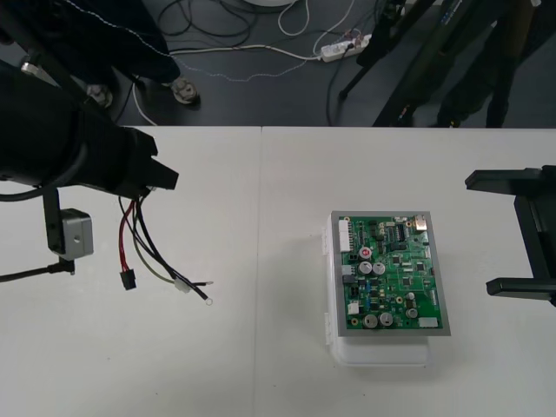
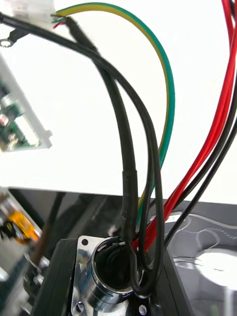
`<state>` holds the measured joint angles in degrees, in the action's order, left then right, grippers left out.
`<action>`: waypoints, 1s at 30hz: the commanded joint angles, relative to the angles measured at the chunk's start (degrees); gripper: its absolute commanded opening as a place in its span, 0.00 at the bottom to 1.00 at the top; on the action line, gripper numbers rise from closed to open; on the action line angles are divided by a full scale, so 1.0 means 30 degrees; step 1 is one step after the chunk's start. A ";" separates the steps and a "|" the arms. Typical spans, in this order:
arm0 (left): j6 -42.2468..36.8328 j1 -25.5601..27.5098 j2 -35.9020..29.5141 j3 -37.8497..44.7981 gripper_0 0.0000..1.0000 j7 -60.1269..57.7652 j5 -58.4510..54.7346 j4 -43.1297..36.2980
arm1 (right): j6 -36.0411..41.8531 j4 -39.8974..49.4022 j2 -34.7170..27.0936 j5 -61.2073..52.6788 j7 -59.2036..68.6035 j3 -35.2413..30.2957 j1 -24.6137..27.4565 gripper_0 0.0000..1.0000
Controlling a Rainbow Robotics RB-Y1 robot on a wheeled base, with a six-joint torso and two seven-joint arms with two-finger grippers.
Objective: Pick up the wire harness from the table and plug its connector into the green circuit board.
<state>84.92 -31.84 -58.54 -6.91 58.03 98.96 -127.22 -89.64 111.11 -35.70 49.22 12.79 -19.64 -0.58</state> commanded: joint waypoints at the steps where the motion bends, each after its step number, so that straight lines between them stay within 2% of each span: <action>1: 0.1692 0.1121 0.1875 0.2712 0.00 -0.4608 -0.0730 -0.0718 | -0.0121 0.0374 0.0182 -0.0293 0.0101 0.0217 -0.0100 1.00; 12: 0.1692 0.2966 0.5391 0.6931 0.00 -0.8563 -0.1873 -0.0513 | -0.0121 0.0374 0.0182 -0.0293 0.0101 0.0217 -0.0100 1.00; 13: 0.1692 0.3259 0.5801 0.7371 0.00 -0.9090 -0.2166 -0.0455 | -0.0121 0.0169 0.0562 -0.0029 0.0101 0.0539 0.0632 1.00; 17: 0.1692 0.4168 0.7295 0.8543 0.00 -1.0614 -0.2664 -0.0338 | -0.0121 0.0433 0.0445 0.0088 0.0218 0.0568 0.0808 1.00; 30: 0.1692 0.6804 1.1045 0.9685 0.00 -1.5389 -0.3132 -0.0308 | -0.0121 0.0872 -0.0932 -0.1084 0.0570 0.0568 0.0105 1.00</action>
<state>88.65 -14.36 -28.68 20.48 15.47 90.96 -127.81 -89.65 111.91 -35.46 47.50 12.81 -18.70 0.81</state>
